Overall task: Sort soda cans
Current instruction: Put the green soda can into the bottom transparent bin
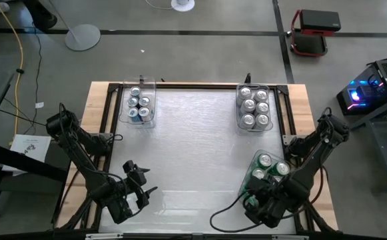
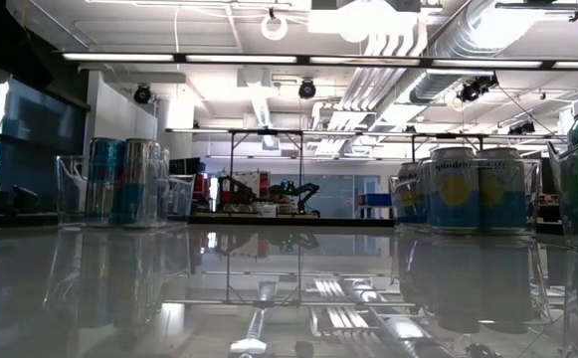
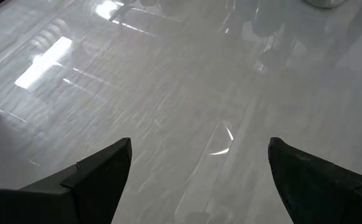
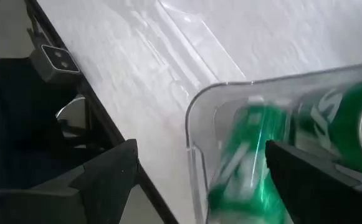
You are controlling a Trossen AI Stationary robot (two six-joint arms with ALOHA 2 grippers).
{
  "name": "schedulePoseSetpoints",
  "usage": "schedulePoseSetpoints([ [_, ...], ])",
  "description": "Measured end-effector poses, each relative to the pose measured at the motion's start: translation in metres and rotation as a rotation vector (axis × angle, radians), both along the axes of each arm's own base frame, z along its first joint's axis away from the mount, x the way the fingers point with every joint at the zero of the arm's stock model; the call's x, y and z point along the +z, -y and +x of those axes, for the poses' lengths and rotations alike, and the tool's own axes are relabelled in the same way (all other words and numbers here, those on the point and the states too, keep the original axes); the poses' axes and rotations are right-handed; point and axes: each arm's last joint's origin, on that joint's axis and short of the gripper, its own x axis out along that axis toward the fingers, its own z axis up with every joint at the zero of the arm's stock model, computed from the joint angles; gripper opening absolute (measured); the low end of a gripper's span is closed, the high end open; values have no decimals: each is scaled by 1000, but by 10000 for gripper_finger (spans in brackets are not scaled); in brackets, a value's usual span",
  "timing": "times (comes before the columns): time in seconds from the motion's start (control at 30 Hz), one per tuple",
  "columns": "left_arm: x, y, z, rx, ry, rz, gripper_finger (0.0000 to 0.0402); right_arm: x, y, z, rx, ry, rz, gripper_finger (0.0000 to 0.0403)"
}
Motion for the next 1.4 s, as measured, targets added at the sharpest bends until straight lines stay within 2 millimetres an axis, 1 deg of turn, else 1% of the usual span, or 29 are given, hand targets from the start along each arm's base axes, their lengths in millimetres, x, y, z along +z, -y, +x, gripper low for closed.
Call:
schedulePoseSetpoints([
  [0.17, 0, 0, 0, 0, 1, 0, 353, 0, 5, 5, 21, 25, -39, 341],
  [0.27, 0, 0, 0, 0, 1, -1, 353, 1, 3, 8, 53, 39, -21, 341],
  [0.4, 0, 0, 0, 0, 1, -1, 353, 3, -3, 9, 82, 17, 86, 341],
  [0.5, 0, 0, 0, 0, 1, -1, 353, 3, -9, 4, 53, -52, 180, 341],
  [0.57, 0, 0, 0, 0, 1, -1, 353, 2, -12, -2, 26, -93, 201, 341],
  [0.73, 0, 0, 0, 0, 1, -2, 353, 0, -16, -16, -15, -148, 170, 341],
  [0.83, 0, 0, 0, -5, -2, 4, 353, -2, -14, -26, -10, -171, 88, 341],
  [0.9, 0, 0, 0, -9, -3, 7, 353, -4, -11, -33, -25, -217, 29, 341],
  [1.0, 0, 0, 0, -10, 2, 8, 353, -11, -6, -39, -53, -265, -31, 341],
  [1.07, 1, 1, 1, -9, 14, 13, 353, -16, -4, -39, -59, -275, -41, 341],
  [1.23, 2, 3, 3, -28, 38, 14, 353, -31, -5, -29, -23, -242, 7, 339],
  [1.4, 2, 6, 5, -65, 43, 22, 353, -42, 1, -25, -8, -246, -9, 306],
])
